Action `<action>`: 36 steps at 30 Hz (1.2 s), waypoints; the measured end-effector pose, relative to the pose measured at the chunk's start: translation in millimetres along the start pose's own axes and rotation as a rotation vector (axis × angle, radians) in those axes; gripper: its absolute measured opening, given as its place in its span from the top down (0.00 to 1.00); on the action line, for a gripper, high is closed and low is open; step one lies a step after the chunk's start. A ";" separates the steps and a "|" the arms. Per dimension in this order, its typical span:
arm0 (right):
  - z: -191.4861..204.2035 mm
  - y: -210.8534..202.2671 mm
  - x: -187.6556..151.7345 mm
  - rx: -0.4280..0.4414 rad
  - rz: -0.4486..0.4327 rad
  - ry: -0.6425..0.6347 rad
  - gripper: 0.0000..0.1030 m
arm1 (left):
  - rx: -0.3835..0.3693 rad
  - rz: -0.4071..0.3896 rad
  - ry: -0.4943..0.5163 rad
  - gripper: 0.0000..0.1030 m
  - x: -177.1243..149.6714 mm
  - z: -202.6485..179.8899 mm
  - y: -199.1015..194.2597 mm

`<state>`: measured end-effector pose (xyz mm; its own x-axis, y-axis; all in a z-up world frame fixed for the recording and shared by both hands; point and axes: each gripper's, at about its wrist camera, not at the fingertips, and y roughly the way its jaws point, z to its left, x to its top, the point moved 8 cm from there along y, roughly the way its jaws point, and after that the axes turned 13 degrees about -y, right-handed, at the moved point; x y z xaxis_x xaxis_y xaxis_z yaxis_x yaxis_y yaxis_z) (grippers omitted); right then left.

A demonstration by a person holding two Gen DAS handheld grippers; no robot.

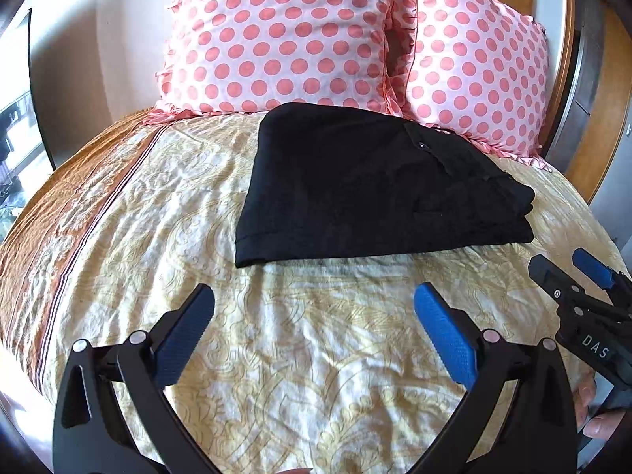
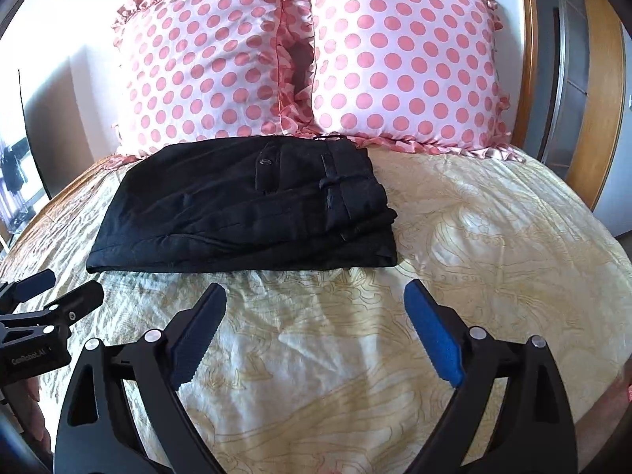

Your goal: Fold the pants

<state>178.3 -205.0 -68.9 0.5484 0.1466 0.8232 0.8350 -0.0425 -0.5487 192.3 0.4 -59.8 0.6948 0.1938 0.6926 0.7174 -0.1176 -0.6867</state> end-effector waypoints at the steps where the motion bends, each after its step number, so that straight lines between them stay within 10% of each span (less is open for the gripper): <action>1: 2.6 -3.0 -0.9 -0.010 -0.005 -0.013 0.07 | 0.007 -0.001 -0.003 0.02 -2.4 1.8 -2.8; 15: 21.5 -17.5 -12.5 -0.033 -0.017 -0.060 0.06 | 0.101 -0.040 0.105 0.02 -24.1 5.8 -26.2; 36: 26.5 -12.3 -18.4 -0.036 0.013 -0.075 0.05 | 0.050 0.029 0.104 0.02 -42.4 -2.3 -13.2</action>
<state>156.7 -181.0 -81.2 0.5551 0.2197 0.8022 0.8298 -0.0803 -0.5523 153.5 -8.5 -79.6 0.7190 0.0885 0.6894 0.6949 -0.0724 -0.7154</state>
